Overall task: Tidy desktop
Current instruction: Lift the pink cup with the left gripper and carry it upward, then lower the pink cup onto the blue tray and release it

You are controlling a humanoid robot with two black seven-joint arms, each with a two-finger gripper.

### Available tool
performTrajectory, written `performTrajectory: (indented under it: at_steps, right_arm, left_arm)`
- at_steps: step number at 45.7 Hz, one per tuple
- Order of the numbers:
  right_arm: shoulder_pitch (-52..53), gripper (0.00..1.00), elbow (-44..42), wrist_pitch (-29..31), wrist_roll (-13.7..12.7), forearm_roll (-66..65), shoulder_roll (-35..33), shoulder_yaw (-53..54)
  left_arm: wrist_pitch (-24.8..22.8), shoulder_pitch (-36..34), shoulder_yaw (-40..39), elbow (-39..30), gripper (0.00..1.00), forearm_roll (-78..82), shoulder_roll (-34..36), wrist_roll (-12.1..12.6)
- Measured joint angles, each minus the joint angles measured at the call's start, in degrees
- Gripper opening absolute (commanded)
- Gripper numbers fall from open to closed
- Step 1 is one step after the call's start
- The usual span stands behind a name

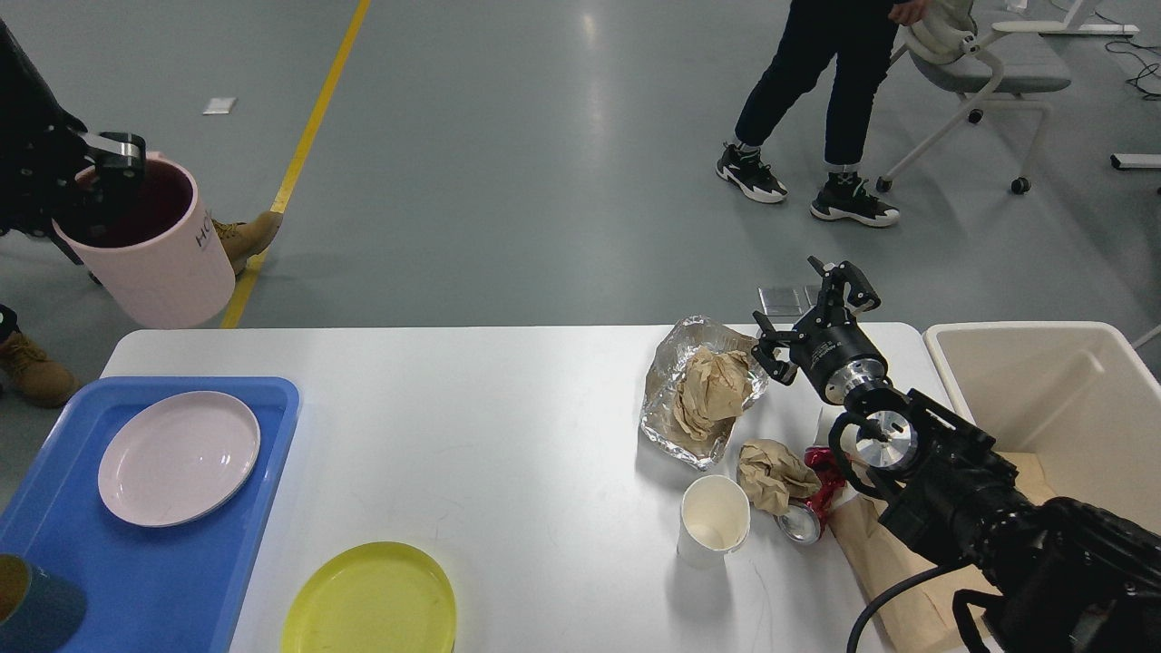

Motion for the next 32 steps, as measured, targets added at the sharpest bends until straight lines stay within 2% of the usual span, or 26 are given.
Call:
performTrajectory:
  at_steps: [9,16,27,32]
  right_arm:
    - [0.0,1.0,0.0,0.0,0.0,0.0,0.0,0.0]
    - [0.0,1.0,0.0,0.0,0.0,0.0,0.01,-0.01]
    - [0.0,1.0,0.0,0.0,0.0,0.0,0.01,-0.03]
    - [0.0,1.0,0.0,0.0,0.0,0.0,0.01,-0.04]
  left_arm:
    - [0.0,-2.07,1.13,0.21,0.0,0.01,-0.06,-0.09]
    - [0.03,-0.99,3.43,-0.31,0.0,0.28,0.58,-0.53]
    - [0.04,8.03,4.52,-1.62,0.0,4.45,8.9,-1.22]
    - [0.04,12.83,4.52,-2.98,0.0,8.19,11.16,-3.64]
